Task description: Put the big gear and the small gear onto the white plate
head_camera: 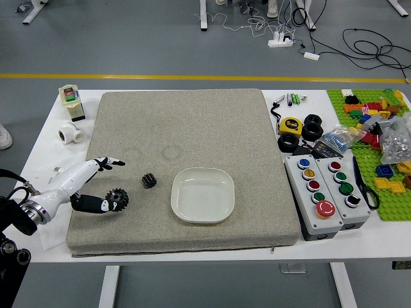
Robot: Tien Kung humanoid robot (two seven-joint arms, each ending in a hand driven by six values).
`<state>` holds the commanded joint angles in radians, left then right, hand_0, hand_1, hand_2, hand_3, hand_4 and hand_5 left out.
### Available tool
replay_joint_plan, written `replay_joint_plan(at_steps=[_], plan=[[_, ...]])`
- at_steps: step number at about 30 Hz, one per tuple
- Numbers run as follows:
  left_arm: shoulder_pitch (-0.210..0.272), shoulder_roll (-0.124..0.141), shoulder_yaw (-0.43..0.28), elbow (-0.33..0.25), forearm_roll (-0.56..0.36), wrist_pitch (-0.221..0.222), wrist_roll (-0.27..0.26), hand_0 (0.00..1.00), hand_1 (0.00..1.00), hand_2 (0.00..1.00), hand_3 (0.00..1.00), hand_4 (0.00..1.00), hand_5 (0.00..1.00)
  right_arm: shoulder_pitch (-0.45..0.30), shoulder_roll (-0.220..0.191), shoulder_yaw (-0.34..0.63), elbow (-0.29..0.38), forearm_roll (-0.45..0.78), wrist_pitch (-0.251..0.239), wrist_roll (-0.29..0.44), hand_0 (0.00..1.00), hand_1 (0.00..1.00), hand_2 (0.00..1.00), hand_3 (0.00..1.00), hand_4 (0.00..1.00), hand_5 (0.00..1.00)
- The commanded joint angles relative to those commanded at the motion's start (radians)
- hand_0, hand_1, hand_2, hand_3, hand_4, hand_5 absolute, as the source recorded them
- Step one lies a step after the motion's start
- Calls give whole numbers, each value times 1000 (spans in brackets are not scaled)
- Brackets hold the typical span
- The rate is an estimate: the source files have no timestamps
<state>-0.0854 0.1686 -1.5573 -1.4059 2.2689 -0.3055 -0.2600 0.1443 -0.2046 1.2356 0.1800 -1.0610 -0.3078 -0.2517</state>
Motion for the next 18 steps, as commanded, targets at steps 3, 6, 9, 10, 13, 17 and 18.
replay_joint_plan(at_steps=[3,6,9,10,13,17,18], plan=[[1,-1,2,7,0,-7,3,685,748,810,840,900,182,0,0,-1,0,-1,0,0,601,610,699,554,756,663],[1,0,5,15,0,-10,4,668,718,774,798,869,136,-1,0,0,0,-2,1,0,602,609,699,554,756,661],[2,-1,5,27,0,-10,9,668,718,774,798,869,136,-1,0,-1,0,-4,1,-1,602,609,699,554,756,661],[2,-1,5,34,0,-9,10,668,718,774,798,869,136,-1,0,0,0,-4,1,-1,602,609,699,554,756,661],[3,0,6,44,0,-13,14,594,667,702,677,827,133,-1,0,-1,0,-2,1,-1,602,610,700,554,756,661],[4,1,10,52,0,-16,16,476,548,570,616,691,93,-1,-1,-4,0,1,1,0,602,610,699,555,756,661],[4,0,11,53,0,-14,17,476,548,570,616,691,93,-1,-1,-5,0,3,1,0,602,610,699,555,756,661]])
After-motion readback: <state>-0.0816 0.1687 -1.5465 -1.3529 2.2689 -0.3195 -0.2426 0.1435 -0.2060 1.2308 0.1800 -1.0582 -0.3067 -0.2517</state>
